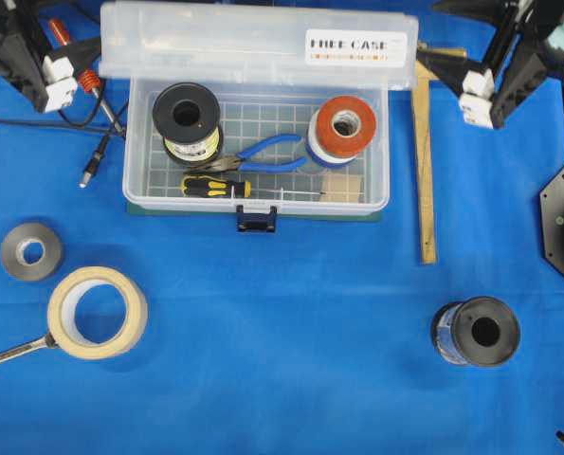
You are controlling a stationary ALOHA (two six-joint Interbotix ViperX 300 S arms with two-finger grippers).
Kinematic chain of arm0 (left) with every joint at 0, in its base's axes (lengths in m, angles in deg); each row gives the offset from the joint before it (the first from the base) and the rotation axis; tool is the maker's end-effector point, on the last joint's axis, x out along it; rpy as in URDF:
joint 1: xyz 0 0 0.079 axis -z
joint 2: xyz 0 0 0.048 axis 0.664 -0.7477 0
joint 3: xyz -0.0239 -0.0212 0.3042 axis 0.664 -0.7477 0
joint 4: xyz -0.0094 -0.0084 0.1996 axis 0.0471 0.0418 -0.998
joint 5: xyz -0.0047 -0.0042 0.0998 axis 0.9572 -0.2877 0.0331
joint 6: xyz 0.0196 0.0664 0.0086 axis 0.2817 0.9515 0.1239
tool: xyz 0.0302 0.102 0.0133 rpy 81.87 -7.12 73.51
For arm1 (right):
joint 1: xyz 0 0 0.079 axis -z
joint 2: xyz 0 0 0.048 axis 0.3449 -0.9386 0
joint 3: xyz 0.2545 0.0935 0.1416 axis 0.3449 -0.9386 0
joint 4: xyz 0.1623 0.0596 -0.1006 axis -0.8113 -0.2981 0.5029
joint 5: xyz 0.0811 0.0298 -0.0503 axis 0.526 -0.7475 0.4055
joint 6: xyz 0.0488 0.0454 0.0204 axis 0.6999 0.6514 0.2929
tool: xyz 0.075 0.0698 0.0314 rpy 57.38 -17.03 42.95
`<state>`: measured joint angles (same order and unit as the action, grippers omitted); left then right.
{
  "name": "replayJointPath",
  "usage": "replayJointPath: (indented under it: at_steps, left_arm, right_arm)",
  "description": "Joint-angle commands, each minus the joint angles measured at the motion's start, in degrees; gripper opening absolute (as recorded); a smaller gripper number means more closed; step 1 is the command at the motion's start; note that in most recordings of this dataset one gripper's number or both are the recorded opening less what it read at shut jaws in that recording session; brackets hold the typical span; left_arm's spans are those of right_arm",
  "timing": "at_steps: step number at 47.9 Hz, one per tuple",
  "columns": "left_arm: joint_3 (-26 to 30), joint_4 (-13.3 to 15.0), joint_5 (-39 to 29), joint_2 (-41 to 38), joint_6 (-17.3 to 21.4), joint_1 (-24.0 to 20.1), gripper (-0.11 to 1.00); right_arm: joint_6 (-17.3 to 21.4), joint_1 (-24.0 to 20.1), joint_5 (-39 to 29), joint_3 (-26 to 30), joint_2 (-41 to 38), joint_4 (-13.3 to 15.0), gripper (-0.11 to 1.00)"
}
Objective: Open the tool box with both arms.
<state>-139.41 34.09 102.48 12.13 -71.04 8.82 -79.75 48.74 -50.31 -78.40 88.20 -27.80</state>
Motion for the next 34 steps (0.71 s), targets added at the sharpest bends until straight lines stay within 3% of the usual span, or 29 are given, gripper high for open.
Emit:
replayJointPath:
  at_steps: [1,34]
  left_arm:
    - [3.7,-0.2,1.3,-1.6,-0.1,0.6,0.75]
    - [8.6,-0.2,2.5,-7.9,-0.1,-4.1,0.75]
  right_arm:
    - [0.0,0.4,1.7,2.2,-1.5,0.1,0.78]
    - [-0.2,8.3,3.4,6.3,-11.6,0.2,0.78]
